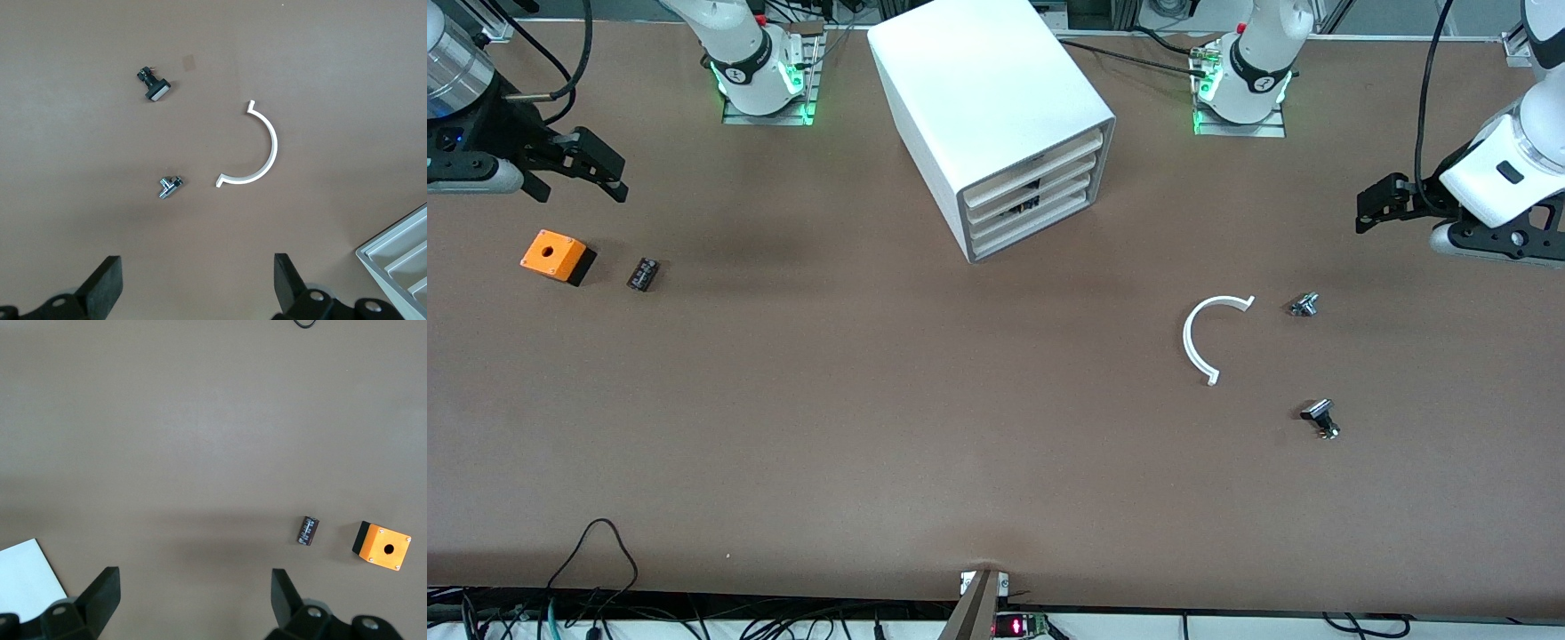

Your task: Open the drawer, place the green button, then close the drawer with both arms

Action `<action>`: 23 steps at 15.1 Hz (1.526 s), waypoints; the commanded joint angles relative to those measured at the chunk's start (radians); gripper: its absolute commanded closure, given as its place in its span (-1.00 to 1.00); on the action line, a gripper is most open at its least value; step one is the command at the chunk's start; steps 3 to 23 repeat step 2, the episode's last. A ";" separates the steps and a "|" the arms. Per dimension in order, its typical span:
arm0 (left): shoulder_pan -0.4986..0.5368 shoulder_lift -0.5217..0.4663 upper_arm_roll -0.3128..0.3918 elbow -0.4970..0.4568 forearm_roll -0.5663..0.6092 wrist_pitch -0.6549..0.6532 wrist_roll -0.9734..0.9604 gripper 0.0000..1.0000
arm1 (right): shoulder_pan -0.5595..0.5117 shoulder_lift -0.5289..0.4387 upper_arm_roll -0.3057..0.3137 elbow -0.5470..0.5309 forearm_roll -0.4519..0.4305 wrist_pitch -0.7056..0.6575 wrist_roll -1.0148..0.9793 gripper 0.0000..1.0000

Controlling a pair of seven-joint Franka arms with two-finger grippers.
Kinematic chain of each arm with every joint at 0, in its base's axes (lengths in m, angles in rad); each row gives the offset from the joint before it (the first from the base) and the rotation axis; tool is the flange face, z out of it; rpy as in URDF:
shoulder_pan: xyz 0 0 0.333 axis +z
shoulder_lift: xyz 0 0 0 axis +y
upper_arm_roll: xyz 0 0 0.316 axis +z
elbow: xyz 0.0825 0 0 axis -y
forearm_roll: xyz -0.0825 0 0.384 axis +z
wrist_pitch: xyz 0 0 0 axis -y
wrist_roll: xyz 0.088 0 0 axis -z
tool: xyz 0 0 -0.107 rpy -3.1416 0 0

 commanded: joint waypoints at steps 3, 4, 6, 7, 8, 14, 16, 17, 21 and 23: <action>0.001 -0.007 -0.001 0.012 -0.013 -0.010 -0.011 -1.00 | -0.009 -0.012 0.005 0.004 0.004 -0.010 -0.019 -1.00; 0.001 -0.007 -0.001 0.012 -0.013 -0.010 -0.011 -1.00 | -0.009 -0.012 0.005 0.004 0.004 -0.010 -0.019 -1.00; 0.001 -0.007 -0.001 0.012 -0.013 -0.010 -0.011 -1.00 | -0.009 -0.012 0.005 0.004 0.004 -0.010 -0.019 -1.00; 0.001 -0.007 -0.001 0.012 -0.013 -0.010 -0.011 -1.00 | -0.009 -0.012 0.005 0.004 0.004 -0.010 -0.019 -1.00; 0.001 -0.007 -0.001 0.012 -0.013 -0.010 -0.011 -1.00 | -0.009 -0.012 0.005 0.004 0.004 -0.010 -0.019 -1.00; 0.001 -0.007 -0.001 0.012 -0.013 -0.010 -0.011 -1.00 | -0.009 -0.012 0.005 0.004 0.004 -0.010 -0.019 -1.00; 0.001 -0.007 -0.001 0.012 -0.013 -0.010 -0.011 -1.00 | -0.009 -0.012 0.005 0.004 0.004 -0.010 -0.019 -1.00; 0.001 -0.007 -0.001 0.012 -0.013 -0.010 -0.011 -1.00 | -0.009 -0.012 0.005 0.004 0.004 -0.010 -0.019 -1.00; 0.001 -0.007 -0.001 0.012 -0.013 -0.010 -0.011 -1.00 | -0.009 -0.012 0.005 0.004 0.004 -0.010 -0.019 -1.00; 0.001 -0.007 -0.001 0.012 -0.013 -0.010 -0.011 -1.00 | -0.009 -0.012 0.005 0.004 0.004 -0.010 -0.019 -1.00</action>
